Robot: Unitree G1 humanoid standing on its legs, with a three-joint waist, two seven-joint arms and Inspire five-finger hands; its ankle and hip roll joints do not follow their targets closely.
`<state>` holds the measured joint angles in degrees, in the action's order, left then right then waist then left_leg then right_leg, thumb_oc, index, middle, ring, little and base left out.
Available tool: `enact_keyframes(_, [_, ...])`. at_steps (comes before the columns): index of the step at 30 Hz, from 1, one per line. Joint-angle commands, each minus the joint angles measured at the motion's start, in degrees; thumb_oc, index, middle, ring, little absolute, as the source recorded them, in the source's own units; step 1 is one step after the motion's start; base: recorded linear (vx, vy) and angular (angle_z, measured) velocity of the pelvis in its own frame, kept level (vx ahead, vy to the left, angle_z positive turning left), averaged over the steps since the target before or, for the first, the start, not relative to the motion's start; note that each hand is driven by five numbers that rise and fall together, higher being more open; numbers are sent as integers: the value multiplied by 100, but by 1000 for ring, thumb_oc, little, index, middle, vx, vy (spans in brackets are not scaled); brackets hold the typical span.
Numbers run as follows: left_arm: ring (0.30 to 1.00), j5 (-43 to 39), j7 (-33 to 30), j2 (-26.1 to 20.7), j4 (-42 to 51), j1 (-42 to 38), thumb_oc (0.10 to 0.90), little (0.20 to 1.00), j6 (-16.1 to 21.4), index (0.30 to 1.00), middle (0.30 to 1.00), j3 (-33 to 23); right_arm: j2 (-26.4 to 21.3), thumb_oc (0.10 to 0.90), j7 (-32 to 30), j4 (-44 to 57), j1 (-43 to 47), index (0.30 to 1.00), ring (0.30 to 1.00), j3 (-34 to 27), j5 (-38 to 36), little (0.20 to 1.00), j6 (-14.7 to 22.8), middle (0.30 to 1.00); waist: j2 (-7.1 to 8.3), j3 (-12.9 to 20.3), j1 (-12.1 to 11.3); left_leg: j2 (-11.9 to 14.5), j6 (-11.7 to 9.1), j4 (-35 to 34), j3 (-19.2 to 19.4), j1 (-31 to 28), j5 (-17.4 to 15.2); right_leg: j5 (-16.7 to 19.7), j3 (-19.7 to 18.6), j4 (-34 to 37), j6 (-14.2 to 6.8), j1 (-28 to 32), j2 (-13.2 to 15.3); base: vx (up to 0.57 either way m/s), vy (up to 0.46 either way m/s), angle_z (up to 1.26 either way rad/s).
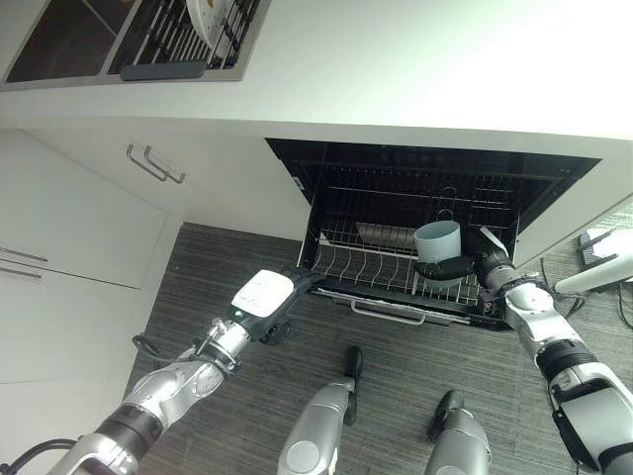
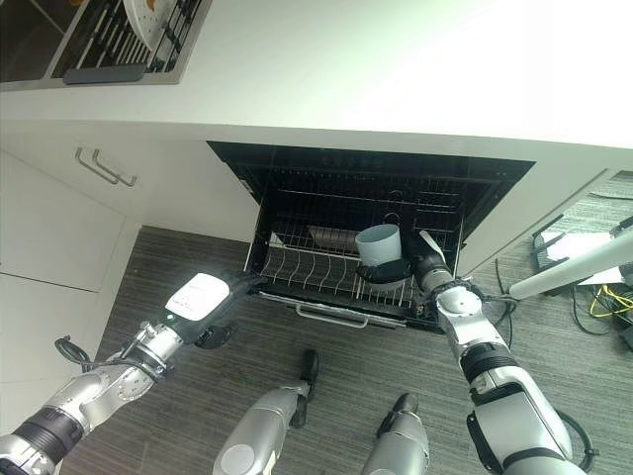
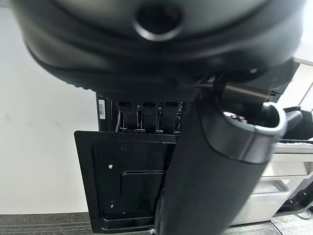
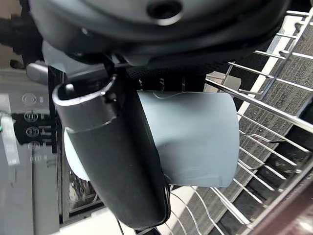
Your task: Place the dishes in the dishwasher.
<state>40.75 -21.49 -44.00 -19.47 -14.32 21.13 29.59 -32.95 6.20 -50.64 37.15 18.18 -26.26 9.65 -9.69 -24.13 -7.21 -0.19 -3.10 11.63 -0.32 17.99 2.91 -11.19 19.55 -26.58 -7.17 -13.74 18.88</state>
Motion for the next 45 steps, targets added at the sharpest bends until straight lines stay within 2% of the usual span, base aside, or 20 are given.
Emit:
enact_keyframes(1, [900,-354,-492,37,542,-186,800,900,-5,900,900,-221,24,400,-20,8,542,300,300,-189,-428,300,519,300,107,256,-16,40,49,556,159,7,-1129,610,-593,939,-448,-71,30,13,44,-1])
enact_keyframes(5, [900,-291,-643,141,486,-157,800,900,-13,900,900,-155,246,400,-148,-63,462,300,300,-177,-468,300,555,300,48,225,-13,8,64,556,154,15,-1132,622,-624,939,-438,-96,43,13,41,-2])
enact_keyframes(9, [900,-256,-769,247,494,-104,800,900,-107,900,900,-138,447,400,-585,-134,366,300,300,-226,-399,300,719,300,-27,203,6,-24,79,556,144,14,-1146,615,-671,939,-429,-110,37,9,47,-2])
enact_keyframes(15, [900,-243,-865,392,480,-2,800,900,-203,900,900,-108,655,400,-1592,-83,143,300,300,-289,139,300,912,300,-109,212,85,-45,84,556,203,-24,-1168,630,-732,939,-429,-116,54,14,58,-7])
enact_keyframes(22, [900,-192,-1092,627,428,175,800,900,-330,900,900,-10,814,400,-2708,230,-130,300,300,-235,1122,300,1075,300,-218,237,211,-70,94,556,307,-84,-1209,635,-819,939,-431,-129,89,10,75,-2])
enact_keyframes(23, [900,-192,-1131,653,412,198,800,900,-349,900,900,6,811,475,-2840,273,-157,413,413,-217,1300,413,1041,413,-233,242,228,-75,97,556,320,-92,-1213,633,-831,939,-428,-130,92,17,64,-9])
enact_keyframes(24, [900,-187,-1154,670,396,238,800,900,-341,900,900,1,793,800,-2982,311,-203,900,900,-184,1467,900,997,900,-242,252,240,-78,94,556,333,-109,-1219,634,-840,939,-432,-122,100,16,64,-11])
enact_keyframes(28, [900,-154,-1273,696,361,360,800,900,-339,900,900,42,613,800,-3769,385,-324,900,900,-164,2109,900,1065,900,-238,270,281,-67,88,556,379,-148,-1256,643,-843,939,-453,-119,128,1,15,-3])
enact_keyframes(33, [900,-154,-1339,703,363,416,800,900,-378,900,900,96,466,800,-4270,555,-320,900,900,-166,2568,900,1011,900,-235,274,318,-69,90,556,397,-164,-1280,644,-870,939,-461,-134,122,0,0,0])
enact_keyframes(36, [900,-173,-1378,700,372,419,800,900,-408,900,900,122,415,800,-4246,601,-304,900,900,-141,2493,900,907,900,-239,267,331,-74,91,556,400,-167,-1292,643,-891,939,-464,-147,120,1,11,-7])
enact_keyframes(45, [900,-184,-1439,718,335,404,800,900,-484,900,900,229,382,800,-4329,549,-341,900,900,-92,2504,900,919,900,-263,248,367,-87,97,556,419,-176,-1308,643,-915,939,-462,-159,130,0,2,-1])
